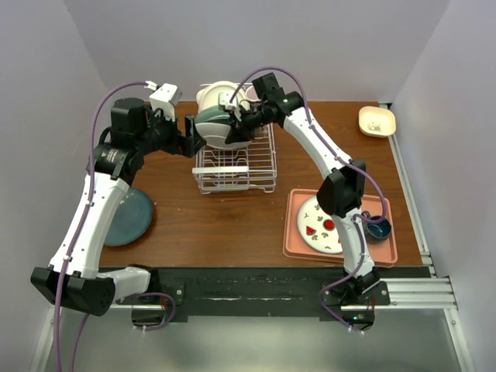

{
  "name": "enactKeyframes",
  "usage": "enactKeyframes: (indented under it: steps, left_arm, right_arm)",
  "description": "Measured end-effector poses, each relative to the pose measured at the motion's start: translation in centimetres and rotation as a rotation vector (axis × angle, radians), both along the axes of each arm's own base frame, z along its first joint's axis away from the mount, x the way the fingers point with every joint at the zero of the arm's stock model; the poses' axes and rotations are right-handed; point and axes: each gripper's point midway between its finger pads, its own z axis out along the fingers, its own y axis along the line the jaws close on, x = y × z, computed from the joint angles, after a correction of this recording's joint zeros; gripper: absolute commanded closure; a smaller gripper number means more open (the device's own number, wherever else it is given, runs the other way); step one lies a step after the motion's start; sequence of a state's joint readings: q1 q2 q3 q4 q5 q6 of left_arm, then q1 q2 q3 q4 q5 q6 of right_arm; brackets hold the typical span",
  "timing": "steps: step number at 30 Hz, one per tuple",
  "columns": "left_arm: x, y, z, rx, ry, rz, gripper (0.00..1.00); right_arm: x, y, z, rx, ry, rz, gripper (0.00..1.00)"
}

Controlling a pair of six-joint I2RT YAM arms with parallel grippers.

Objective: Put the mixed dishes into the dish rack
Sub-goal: Insert the plate into the dish rack

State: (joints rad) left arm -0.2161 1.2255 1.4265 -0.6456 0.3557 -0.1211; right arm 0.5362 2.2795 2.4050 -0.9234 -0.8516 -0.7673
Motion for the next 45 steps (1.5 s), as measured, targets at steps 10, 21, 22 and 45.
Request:
enactKeyframes:
  steps: [10,21,22,45]
  left_arm:
    - [-0.2,0.0,-0.4,0.004,0.018,0.0,0.07]
    - [-0.4,-0.1,-1.0,-0.004,0.036,-0.008,0.07]
    - [-0.4,-0.2,-1.1,-0.006,0.041,-0.007,0.07]
    - [-0.6,-0.4,-1.7,-0.014,0.061,-0.016,0.07]
  right_arm:
    - [0.7,0.4,-2.3,-0.015,-0.005,0.027,1.0]
    - [1.3,0.7,-2.2,-0.014,0.024,-0.037,0.84]
    - [1.3,0.8,-2.3,-0.013,0.028,-0.039,0.78]
    - [1.3,-3.0,-2.2,-0.12,0.03,-0.249,0.29]
